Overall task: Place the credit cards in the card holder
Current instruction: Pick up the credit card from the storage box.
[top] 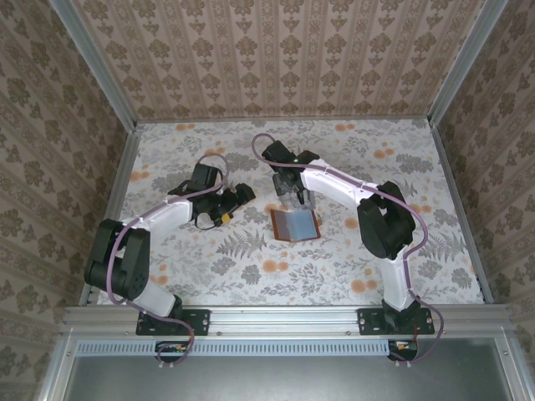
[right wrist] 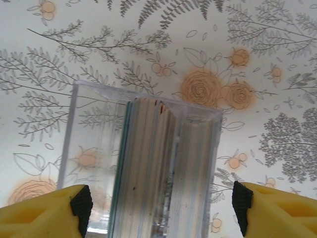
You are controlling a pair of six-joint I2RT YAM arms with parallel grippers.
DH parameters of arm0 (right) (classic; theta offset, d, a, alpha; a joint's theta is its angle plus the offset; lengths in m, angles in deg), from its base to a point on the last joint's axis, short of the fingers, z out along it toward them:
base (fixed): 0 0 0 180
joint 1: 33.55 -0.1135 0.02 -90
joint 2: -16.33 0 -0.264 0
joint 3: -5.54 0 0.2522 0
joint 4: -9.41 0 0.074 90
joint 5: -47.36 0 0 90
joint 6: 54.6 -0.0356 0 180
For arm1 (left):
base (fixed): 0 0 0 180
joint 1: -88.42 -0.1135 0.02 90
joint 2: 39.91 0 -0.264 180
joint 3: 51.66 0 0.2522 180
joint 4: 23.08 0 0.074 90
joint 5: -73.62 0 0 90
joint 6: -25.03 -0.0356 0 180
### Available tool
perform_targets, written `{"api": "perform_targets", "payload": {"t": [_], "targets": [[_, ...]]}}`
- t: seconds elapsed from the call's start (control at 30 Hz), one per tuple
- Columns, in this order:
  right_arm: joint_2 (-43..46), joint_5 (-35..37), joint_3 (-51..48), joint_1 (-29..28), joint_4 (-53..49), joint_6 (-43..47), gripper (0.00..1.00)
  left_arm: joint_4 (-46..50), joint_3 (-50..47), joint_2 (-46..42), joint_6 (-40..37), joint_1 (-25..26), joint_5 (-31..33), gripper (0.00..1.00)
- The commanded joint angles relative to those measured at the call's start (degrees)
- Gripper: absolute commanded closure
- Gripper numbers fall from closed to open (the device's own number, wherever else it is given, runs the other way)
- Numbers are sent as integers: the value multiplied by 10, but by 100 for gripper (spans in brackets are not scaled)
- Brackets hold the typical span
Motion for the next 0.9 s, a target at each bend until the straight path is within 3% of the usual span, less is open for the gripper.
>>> {"api": "perform_targets", "payload": {"t": [0.0, 0.13, 0.23, 0.5, 0.87], "targets": [[-11, -22, 1, 3, 17, -8, 21, 5, 18, 10, -18, 5, -4, 0], [-44, 37, 14, 6, -1, -3, 21, 1, 16, 10, -14, 8, -5, 0], [-33, 98, -7, 7, -3, 14, 21, 11, 20, 10, -16, 8, -6, 0], [-14, 179, -21, 10, -15, 40, 20, 12, 21, 11, -15, 11, 0, 0], [29, 219, -48, 11, 21, 84, 24, 7, 25, 18, -8, 22, 0, 0]]}}
